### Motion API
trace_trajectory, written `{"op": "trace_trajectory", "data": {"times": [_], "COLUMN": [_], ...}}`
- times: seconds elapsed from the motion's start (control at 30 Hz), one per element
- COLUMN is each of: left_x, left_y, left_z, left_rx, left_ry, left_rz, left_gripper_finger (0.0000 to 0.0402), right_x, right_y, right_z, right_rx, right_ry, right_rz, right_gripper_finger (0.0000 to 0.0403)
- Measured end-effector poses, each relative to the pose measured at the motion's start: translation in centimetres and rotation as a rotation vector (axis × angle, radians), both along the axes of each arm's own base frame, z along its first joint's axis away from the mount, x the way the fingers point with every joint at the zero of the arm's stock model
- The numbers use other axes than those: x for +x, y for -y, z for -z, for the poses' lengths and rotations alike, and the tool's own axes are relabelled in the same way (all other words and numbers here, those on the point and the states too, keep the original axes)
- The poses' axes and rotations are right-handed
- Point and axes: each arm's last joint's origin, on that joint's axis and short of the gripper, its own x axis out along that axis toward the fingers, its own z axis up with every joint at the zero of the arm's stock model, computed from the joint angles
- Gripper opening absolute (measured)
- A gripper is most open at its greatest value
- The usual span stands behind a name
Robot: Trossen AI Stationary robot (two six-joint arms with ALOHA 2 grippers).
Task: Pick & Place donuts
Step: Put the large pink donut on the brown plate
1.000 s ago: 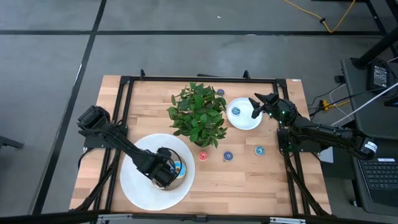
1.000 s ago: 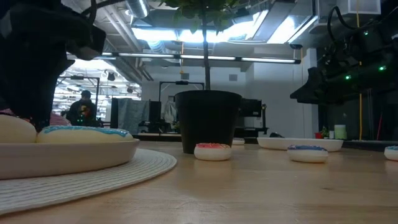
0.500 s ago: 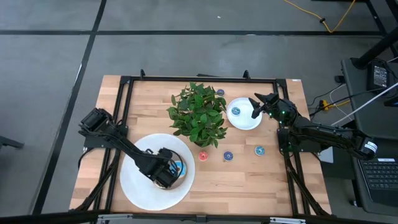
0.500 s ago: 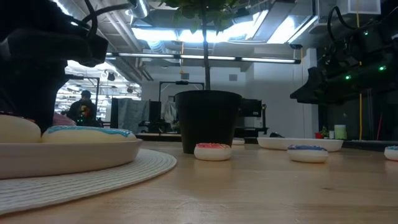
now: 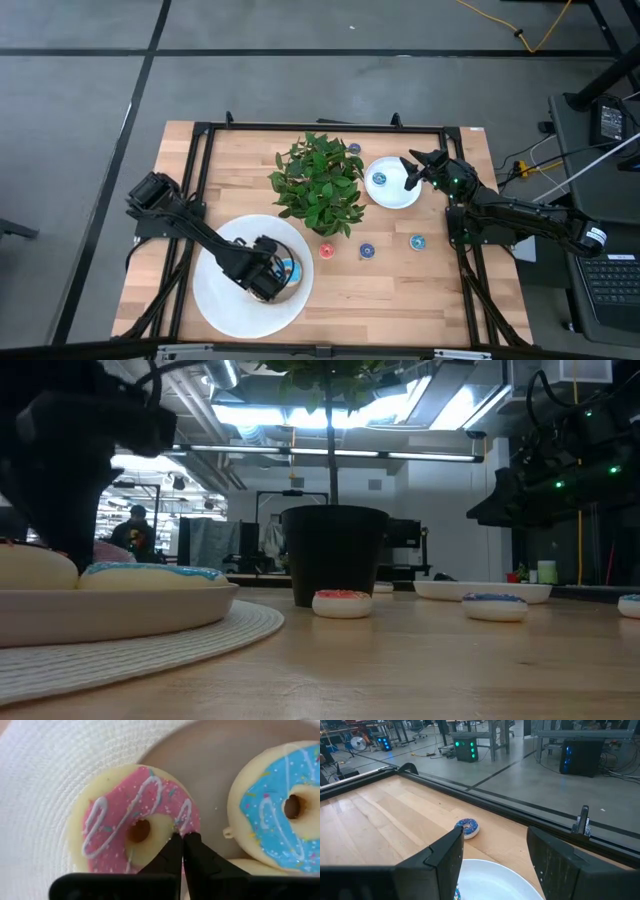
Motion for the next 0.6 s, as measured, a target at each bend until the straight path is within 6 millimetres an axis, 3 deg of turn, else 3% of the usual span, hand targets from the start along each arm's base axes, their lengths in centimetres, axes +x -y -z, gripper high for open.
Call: {"op": "trace_trajectory", "data": {"times": [0.3, 0.6], "left_x": [0.4, 0.9], "left_y": [0.1, 0.5], "left_z": [-2.7, -2.1], "left_rx": [-0.005, -0.032], "left_ry": [0.052, 0.051], "left_rz": [-0.006, 0.006], "left_gripper_finger": [0.0002, 0.0002], "right_x": [0.0, 0.0], "right_y": [0.0, 0.0], "right_z": [0.0, 0.0], "right_rx": [0.000, 0.001], "right_ry": [0.000, 0.000], "right_rz": [0.000, 0.000], "right_gripper_finger": [0.0218, 0.0218]}}
